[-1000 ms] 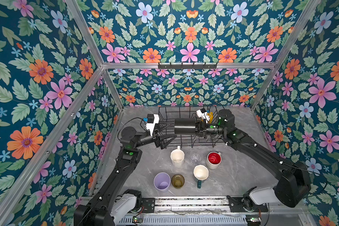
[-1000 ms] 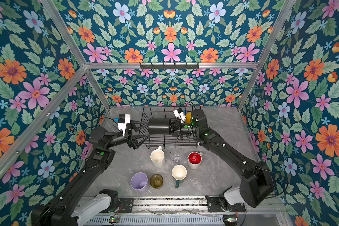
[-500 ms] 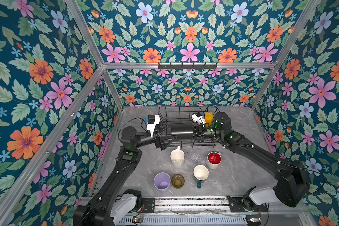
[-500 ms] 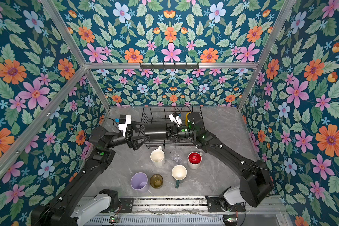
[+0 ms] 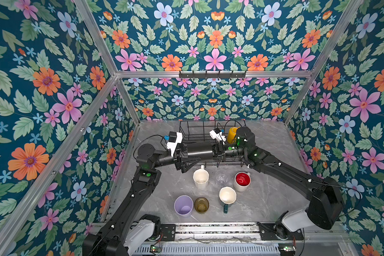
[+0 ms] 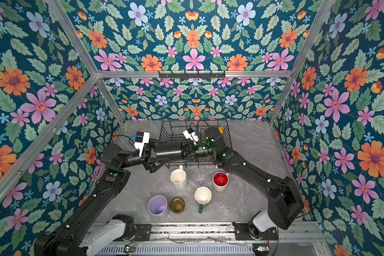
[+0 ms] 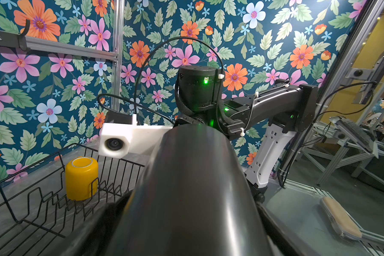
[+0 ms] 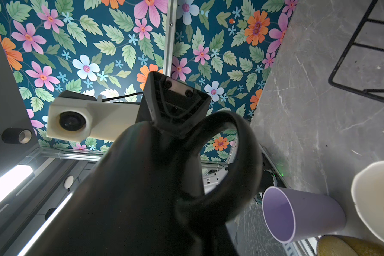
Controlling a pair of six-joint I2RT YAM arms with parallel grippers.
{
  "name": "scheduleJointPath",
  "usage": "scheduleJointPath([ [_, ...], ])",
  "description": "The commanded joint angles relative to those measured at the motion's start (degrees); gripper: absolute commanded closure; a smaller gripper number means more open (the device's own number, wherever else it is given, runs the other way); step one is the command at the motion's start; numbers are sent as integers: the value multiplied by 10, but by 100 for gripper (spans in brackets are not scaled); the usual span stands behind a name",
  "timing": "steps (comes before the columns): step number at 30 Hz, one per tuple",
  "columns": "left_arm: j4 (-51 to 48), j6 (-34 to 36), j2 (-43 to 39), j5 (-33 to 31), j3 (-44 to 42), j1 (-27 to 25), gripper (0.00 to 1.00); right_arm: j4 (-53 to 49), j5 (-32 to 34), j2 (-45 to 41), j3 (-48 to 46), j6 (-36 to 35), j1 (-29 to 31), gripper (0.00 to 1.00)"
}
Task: Load the cups into the dish rack
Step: 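Hold the black mug with the right gripper while the left gripper closes on its base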
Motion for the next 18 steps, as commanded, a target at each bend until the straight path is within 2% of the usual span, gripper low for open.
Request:
scheduleJointPath([
  [1,-1,7,-2,-22,-1,0,3,74,-51,3,8,-4,10,100],
  [12,-2,7,-6,-3,-3,-6,5,104,-67,22,17,8,20,100],
  [18,-1,7,-5,8,-2,-8,11,110,-72,23,14,9,21,100],
])
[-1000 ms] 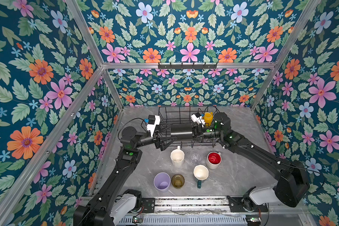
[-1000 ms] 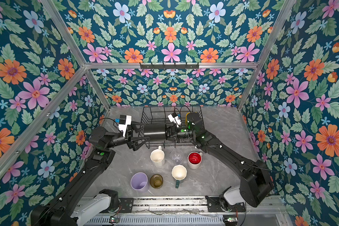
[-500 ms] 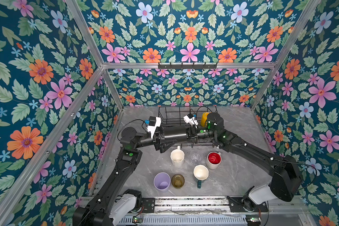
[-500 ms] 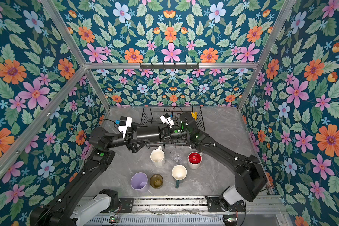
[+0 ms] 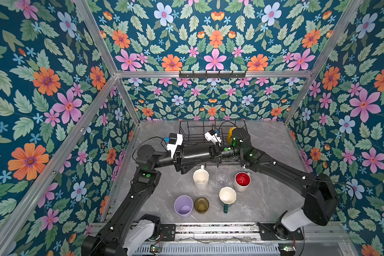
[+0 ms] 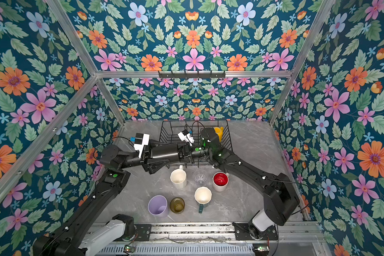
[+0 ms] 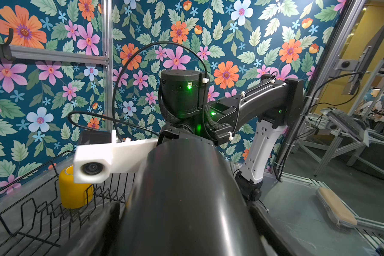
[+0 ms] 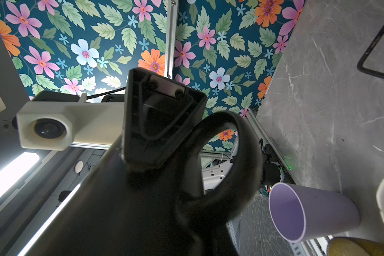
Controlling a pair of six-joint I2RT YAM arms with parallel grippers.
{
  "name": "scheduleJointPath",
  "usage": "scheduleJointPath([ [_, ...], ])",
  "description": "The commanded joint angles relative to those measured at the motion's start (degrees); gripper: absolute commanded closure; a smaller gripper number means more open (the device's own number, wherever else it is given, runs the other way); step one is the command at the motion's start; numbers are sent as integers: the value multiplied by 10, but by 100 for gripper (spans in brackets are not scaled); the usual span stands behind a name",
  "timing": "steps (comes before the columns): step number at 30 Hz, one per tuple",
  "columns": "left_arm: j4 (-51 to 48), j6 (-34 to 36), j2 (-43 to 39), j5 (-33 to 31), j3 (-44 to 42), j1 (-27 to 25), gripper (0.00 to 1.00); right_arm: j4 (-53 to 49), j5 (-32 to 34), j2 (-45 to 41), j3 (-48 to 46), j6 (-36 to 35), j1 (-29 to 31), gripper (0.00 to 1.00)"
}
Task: Load the cups into the dish rack
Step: 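Hold the black mug with the right gripper while the left gripper closes on its base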
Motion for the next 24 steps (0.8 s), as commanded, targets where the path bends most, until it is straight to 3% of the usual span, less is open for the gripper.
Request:
scheduleJointPath([
  [1,-10,-2,2,-7,-1,-2,12,84,-45,-1,5,-4,6,100],
  [9,-11,-2,4,11,0,-9,13,112,-59,8,6,7,6,100],
  [24,-14,1,5,15,-1,-13,4,122,-72,-7,15,4,8,100],
])
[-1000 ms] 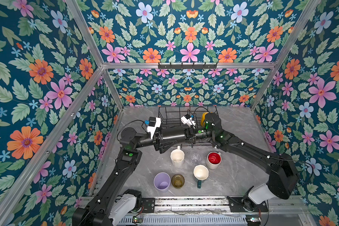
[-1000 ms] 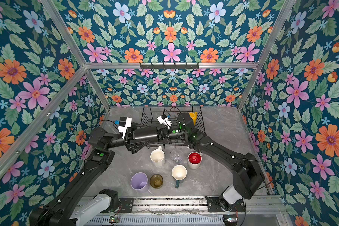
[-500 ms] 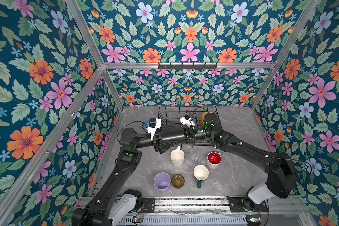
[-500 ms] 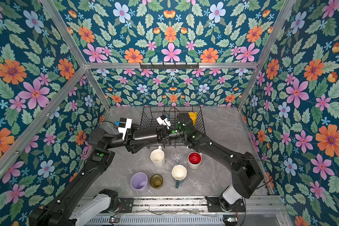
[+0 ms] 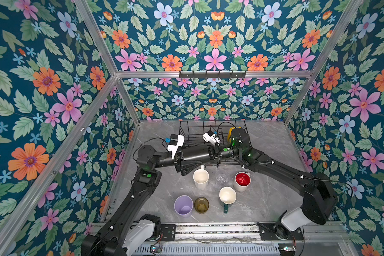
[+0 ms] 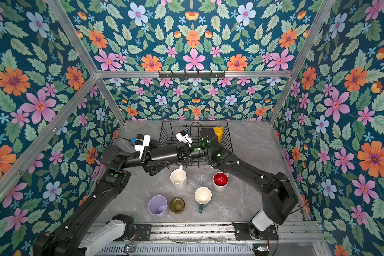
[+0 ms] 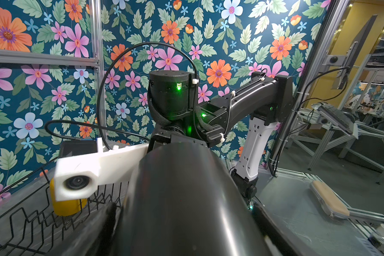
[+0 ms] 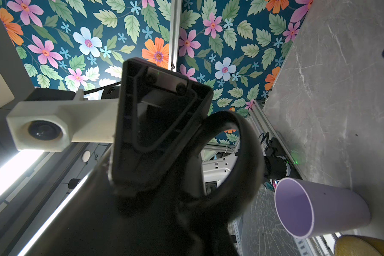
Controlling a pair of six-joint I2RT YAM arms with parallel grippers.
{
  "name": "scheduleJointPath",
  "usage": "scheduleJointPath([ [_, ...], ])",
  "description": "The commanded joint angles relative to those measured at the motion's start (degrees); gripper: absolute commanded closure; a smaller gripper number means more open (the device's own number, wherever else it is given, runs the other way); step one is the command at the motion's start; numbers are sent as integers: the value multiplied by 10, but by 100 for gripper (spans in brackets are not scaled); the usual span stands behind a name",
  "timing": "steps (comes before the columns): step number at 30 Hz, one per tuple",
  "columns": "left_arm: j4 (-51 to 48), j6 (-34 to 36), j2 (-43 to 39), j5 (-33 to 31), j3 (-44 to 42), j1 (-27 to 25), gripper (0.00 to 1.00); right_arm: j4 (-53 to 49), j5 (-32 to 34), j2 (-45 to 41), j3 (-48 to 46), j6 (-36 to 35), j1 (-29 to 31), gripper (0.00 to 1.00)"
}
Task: Load the cups into the dish rack
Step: 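Hold the black mug with the right gripper while the left gripper closes on its base, then hold the black mug horizontally over the rack with both grippers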
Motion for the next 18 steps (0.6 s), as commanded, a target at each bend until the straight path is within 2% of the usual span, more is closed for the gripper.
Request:
scheduleJointPath([
  [1,-27,-2,2,3,-1,0,4,99,-43,-13,12,-12,3,100],
  [18,-29,0,2,2,-1,-1,3,111,-48,-31,6,-15,3,100],
])
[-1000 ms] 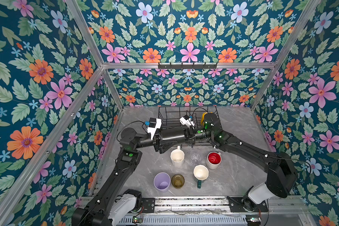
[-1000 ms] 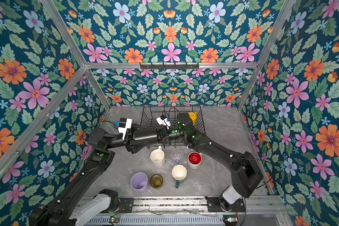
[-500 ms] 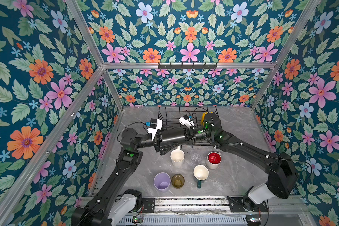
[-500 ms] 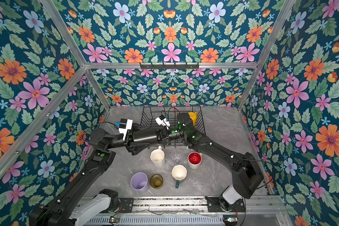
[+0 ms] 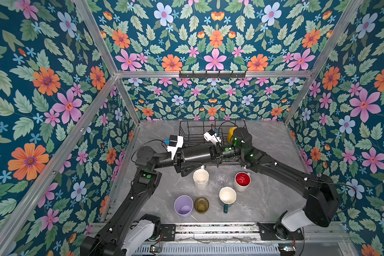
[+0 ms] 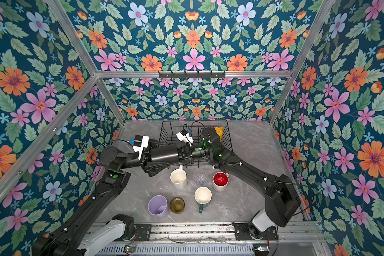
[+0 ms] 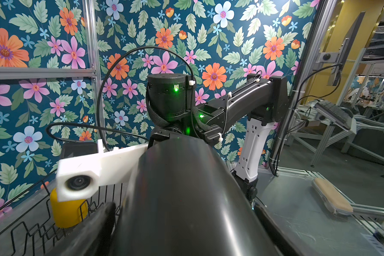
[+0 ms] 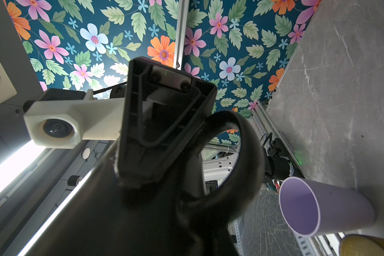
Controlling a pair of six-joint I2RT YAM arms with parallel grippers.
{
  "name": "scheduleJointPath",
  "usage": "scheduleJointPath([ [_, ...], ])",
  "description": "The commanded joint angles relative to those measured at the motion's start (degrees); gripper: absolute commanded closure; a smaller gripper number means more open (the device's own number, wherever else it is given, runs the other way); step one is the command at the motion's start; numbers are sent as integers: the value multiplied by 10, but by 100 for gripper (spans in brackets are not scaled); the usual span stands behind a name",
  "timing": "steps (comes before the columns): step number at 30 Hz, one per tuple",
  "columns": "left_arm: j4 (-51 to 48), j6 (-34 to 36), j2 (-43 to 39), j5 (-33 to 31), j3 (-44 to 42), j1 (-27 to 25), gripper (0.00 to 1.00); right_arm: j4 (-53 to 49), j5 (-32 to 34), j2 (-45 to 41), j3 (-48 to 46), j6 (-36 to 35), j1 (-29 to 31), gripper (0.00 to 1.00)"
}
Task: Load the cups into the dish rack
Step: 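Hold the black mug horizontally over the rack with both grippers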
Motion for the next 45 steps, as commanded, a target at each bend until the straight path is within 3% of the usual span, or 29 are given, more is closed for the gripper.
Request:
scheduleJointPath([
  [1,-43,-5,4,0,-1,1,3,115,-47,-12,6,-15,3,100],
  [23,-54,-2,8,0,2,-3,6,106,-50,5,29,-35,26,100],
  [32,-59,-1,12,-7,8,-4,29,108,-44,14,29,-34,32,100],
  [35,-60,0,12,-6,11,-4,32,117,-44,17,29,-29,32,100],
  [36,-61,0,13,-3,12,-4,30,123,-44,17,29,-27,34,100],
  [39,-83,16,11,-10,16,-4,8,129,-43,15,29,-25,35,100],
  [42,-109,39,1,-15,15,-4,0,127,-40,8,25,-27,33,100],
  [45,-110,46,-7,-20,11,-4,0,114,-37,-2,18,-32,23,100],
])
